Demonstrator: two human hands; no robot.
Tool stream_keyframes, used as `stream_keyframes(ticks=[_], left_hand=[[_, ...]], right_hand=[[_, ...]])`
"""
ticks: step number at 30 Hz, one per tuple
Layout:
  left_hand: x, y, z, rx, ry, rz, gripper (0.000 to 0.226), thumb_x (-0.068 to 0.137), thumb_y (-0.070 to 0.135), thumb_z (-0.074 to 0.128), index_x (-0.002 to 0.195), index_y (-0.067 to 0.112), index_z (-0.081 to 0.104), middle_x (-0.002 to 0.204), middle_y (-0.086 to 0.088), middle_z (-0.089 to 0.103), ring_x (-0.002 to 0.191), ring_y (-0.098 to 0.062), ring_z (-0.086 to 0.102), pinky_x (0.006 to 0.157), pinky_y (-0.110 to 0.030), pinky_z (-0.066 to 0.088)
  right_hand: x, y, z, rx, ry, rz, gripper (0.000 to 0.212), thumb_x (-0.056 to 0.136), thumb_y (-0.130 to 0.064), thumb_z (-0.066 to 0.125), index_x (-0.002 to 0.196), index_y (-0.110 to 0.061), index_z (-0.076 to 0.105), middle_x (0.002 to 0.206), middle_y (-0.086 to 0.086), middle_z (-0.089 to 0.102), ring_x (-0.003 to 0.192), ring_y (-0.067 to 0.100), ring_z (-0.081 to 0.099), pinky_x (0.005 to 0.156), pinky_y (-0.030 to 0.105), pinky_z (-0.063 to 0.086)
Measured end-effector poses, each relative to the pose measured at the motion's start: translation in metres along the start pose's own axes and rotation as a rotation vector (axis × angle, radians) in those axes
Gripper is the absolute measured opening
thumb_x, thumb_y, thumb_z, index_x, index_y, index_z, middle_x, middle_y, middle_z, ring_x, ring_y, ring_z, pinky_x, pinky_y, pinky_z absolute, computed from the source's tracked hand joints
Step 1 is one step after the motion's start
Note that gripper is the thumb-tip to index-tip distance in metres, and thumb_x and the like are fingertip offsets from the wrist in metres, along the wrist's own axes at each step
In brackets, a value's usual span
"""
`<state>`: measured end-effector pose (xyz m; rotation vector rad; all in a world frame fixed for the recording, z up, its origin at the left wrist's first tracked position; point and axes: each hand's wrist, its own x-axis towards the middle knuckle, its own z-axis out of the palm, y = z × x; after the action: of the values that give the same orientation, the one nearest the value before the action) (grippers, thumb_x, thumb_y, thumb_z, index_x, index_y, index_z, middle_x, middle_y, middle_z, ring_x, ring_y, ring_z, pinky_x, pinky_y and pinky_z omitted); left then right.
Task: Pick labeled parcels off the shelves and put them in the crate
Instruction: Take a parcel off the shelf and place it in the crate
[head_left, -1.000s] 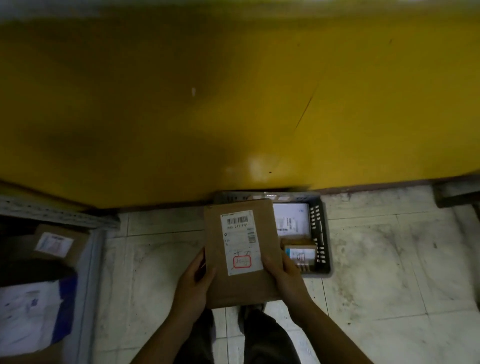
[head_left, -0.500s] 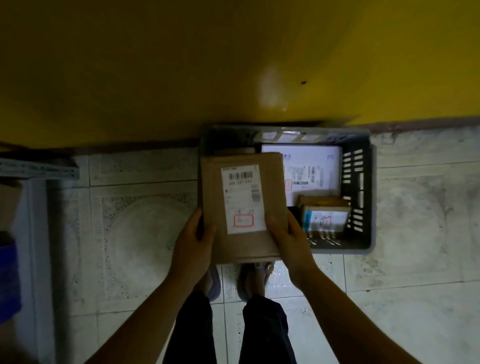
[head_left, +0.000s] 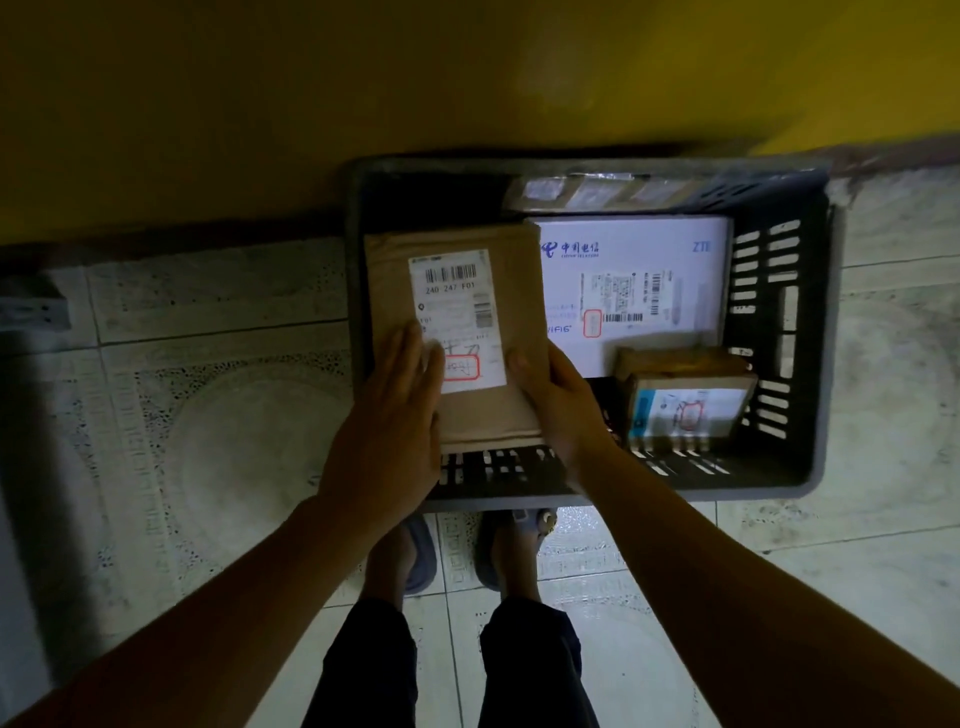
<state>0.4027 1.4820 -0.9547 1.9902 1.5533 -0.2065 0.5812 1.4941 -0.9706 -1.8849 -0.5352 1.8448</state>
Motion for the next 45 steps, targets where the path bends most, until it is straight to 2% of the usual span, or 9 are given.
stream_keyframes(ticks=[8, 14, 19, 24, 28, 33, 38, 41, 45], left_hand=[[0.045, -0.011, 0.007, 0.151, -0.112, 0.002, 0.085, 0.093, 0.034, 0.054, 0.154, 0.015, -0.002, 0.161, -0.01, -0.017, 0.147, -0.029, -0.017, 0.114, -0.044, 0.005], [0.05, -0.013, 0.019, 0.241, -0.128, 0.023, 0.089, 0.091, 0.023, 0.058, 0.154, 0.013, -0.005, 0.16, -0.012, -0.018, 0.147, -0.031, -0.019, 0.119, -0.053, 0.011], [0.053, -0.013, 0.019, 0.322, -0.099, 0.035, 0.086, 0.093, 0.025, 0.059, 0.154, 0.012, 0.001, 0.161, -0.014, -0.01, 0.148, -0.032, -0.011, 0.11, -0.043, 0.001], [0.057, -0.012, 0.019, 0.306, -0.1, 0.034, 0.082, 0.095, 0.025, 0.057, 0.154, 0.014, 0.001, 0.162, -0.013, -0.01, 0.148, -0.031, -0.011, 0.109, -0.04, 0.001], [0.055, -0.013, 0.009, 0.186, -0.161, 0.028, 0.081, 0.094, 0.029, 0.054, 0.154, 0.017, 0.001, 0.162, -0.009, -0.015, 0.148, -0.028, -0.016, 0.113, -0.04, 0.004], [0.057, -0.013, -0.021, 0.007, -0.207, 0.018, 0.065, 0.095, 0.022, 0.051, 0.152, 0.015, 0.019, 0.162, -0.003, 0.0, 0.149, -0.022, 0.002, 0.115, -0.041, 0.033], [0.042, 0.001, -0.049, -0.173, -0.164, -0.008, 0.054, 0.099, 0.022, 0.047, 0.149, 0.021, 0.029, 0.16, 0.001, 0.019, 0.147, -0.02, 0.017, 0.115, -0.038, 0.03], [0.019, 0.012, -0.064, -0.412, -0.207, -0.134, 0.047, 0.1, 0.025, 0.047, 0.146, 0.025, 0.036, 0.153, 0.002, 0.035, 0.135, -0.017, 0.039, 0.097, -0.022, 0.038], [-0.02, 0.019, -0.078, -0.932, -0.222, -0.504, 0.035, 0.099, 0.026, 0.049, 0.134, 0.028, 0.05, 0.132, 0.005, 0.056, 0.092, 0.0, 0.055, 0.064, -0.015, 0.038]], right_hand=[[0.047, -0.003, 0.014, -0.012, 0.043, -0.019, 0.041, 0.099, -0.043, 0.048, 0.138, -0.031, 0.044, 0.126, -0.001, 0.061, 0.105, 0.018, 0.063, 0.082, 0.031, 0.055], [0.062, 0.0, 0.01, -0.168, 0.095, -0.014, 0.052, 0.099, -0.045, 0.047, 0.146, -0.024, 0.037, 0.132, 0.002, 0.057, 0.11, 0.021, 0.059, 0.083, 0.029, 0.052], [0.065, -0.006, 0.013, -0.236, 0.194, -0.03, 0.047, 0.099, -0.042, 0.049, 0.142, -0.022, 0.044, 0.122, -0.003, 0.059, 0.098, 0.014, 0.058, 0.072, 0.02, 0.047], [0.071, -0.01, 0.015, -0.324, 0.239, 0.005, 0.044, 0.1, -0.039, 0.048, 0.141, -0.023, 0.044, 0.115, -0.006, 0.056, 0.095, 0.013, 0.054, 0.082, 0.028, 0.046], [0.064, -0.012, 0.012, -0.34, 0.25, 0.01, 0.045, 0.098, -0.036, 0.052, 0.14, -0.022, 0.044, 0.124, -0.004, 0.059, 0.099, 0.013, 0.055, 0.086, 0.031, 0.048], [0.044, -0.024, 0.012, -0.276, 0.301, 0.011, 0.051, 0.098, -0.033, 0.054, 0.145, -0.02, 0.041, 0.139, -0.001, 0.055, 0.109, 0.015, 0.057, 0.091, 0.032, 0.05], [0.006, -0.033, 0.014, -0.245, 0.322, 0.03, 0.049, 0.1, -0.031, 0.05, 0.146, -0.02, 0.039, 0.144, 0.0, 0.05, 0.12, 0.017, 0.053, 0.096, 0.036, 0.051], [-0.026, -0.034, 0.018, -0.24, 0.307, 0.063, 0.043, 0.097, -0.031, 0.053, 0.139, -0.023, 0.047, 0.131, -0.002, 0.055, 0.117, 0.018, 0.055, 0.098, 0.037, 0.049], [-0.068, -0.039, 0.027, -0.272, 0.236, 0.093, 0.041, 0.09, -0.037, 0.053, 0.127, -0.019, 0.056, 0.125, 0.002, 0.062, 0.116, 0.022, 0.058, 0.101, 0.045, 0.047]])
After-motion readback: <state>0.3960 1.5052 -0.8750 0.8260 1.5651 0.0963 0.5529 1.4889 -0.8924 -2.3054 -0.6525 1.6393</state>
